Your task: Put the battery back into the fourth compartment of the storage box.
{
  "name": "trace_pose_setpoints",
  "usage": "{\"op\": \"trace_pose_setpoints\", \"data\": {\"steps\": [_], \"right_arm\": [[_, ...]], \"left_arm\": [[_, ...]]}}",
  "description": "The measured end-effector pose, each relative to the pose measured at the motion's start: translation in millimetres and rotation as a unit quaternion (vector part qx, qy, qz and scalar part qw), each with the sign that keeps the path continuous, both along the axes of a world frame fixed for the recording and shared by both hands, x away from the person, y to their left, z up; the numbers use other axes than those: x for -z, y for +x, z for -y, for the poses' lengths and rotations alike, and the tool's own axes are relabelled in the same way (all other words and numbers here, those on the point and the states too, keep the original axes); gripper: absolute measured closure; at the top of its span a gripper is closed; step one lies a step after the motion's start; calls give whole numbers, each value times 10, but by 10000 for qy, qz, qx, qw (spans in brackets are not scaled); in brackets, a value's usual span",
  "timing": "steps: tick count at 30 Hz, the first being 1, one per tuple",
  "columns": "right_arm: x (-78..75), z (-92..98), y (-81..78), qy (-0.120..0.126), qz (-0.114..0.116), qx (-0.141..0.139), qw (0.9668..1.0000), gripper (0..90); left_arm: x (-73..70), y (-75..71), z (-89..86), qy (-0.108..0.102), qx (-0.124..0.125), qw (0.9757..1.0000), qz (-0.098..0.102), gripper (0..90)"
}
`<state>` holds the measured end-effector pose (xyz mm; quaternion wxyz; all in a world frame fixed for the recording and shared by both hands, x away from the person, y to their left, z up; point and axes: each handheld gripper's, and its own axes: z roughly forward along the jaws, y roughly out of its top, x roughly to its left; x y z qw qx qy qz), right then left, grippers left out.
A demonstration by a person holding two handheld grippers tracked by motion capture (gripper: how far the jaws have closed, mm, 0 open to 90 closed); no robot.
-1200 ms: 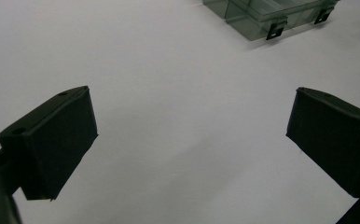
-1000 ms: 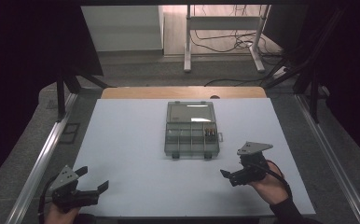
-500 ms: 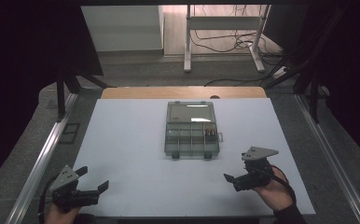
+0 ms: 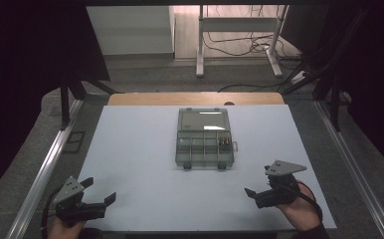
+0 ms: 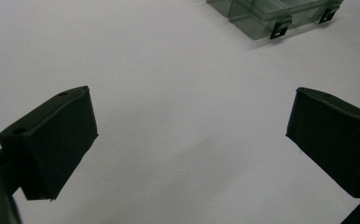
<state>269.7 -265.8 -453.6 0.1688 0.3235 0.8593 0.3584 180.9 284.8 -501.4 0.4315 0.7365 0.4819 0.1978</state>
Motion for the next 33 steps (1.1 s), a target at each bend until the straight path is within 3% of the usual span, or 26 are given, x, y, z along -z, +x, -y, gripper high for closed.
{"op": "trace_pose_setpoints", "data": {"steps": [20, 33], "right_arm": [[12, 330, -157, 134, 21, 499, 9987, 0], [88, 585, -267, 192, 144, 932, 9954, 0]], "left_arm": [[-1, 3, 4, 21, -30, 10000, -17, 24], [0, 7, 9, 32, -40, 10000, -22, 25]]}}
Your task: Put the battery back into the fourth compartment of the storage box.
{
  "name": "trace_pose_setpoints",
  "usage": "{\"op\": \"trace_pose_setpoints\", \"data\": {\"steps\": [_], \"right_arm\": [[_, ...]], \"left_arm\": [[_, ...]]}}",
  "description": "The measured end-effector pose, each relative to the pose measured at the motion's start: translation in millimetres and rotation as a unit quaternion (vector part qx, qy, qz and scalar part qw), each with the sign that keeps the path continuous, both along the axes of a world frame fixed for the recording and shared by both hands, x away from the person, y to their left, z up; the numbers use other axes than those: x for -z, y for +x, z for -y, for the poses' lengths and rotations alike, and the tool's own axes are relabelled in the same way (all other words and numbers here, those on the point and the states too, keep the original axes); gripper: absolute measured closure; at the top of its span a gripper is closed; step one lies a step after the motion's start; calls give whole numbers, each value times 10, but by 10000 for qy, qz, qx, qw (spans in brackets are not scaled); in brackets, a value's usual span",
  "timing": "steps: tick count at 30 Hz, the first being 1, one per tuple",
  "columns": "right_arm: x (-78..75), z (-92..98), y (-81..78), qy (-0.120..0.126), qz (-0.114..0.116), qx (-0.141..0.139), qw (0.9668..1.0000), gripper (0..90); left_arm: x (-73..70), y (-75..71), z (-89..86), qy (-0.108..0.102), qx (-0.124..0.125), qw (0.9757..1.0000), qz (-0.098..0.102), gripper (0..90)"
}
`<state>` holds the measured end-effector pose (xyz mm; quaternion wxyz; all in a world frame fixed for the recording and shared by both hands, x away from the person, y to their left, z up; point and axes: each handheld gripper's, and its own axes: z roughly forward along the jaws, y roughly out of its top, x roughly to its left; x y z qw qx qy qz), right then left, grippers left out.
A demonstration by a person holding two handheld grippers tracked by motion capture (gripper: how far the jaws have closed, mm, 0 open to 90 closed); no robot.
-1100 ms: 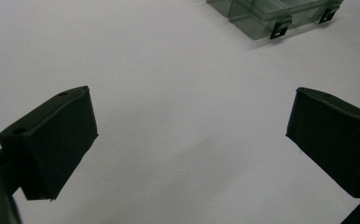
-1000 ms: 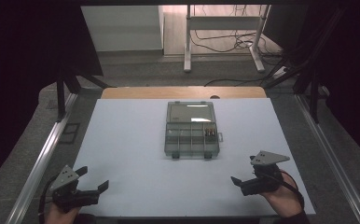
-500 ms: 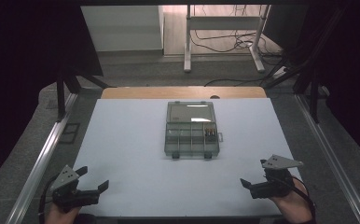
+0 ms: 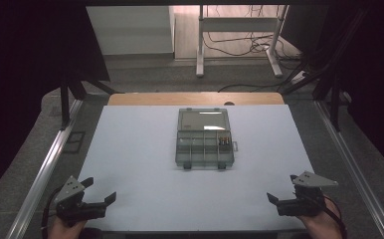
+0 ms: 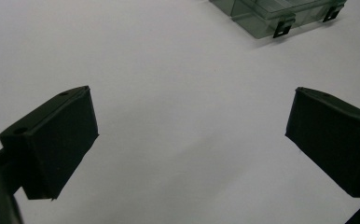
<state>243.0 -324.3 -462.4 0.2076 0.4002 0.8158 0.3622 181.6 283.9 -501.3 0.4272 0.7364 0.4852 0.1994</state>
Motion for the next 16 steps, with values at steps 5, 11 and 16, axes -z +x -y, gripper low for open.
{"op": "trace_pose_setpoints", "data": {"steps": [5, 11, 16], "right_arm": [[36, 87, -42, 69, -13, 125, 9999, 0], [95, 147, -65, 14, -97, 202, 9997, 0], [130, 154, -64, -20, -167, 216, 9996, 0]], "left_arm": [[1, 1, -2, 2, -7, 10000, -1, 26], [0, 6, 2, 9, -2, 10000, -5, 27], [-2, 16, 11, 18, -13, 10000, -15, 28]]}}
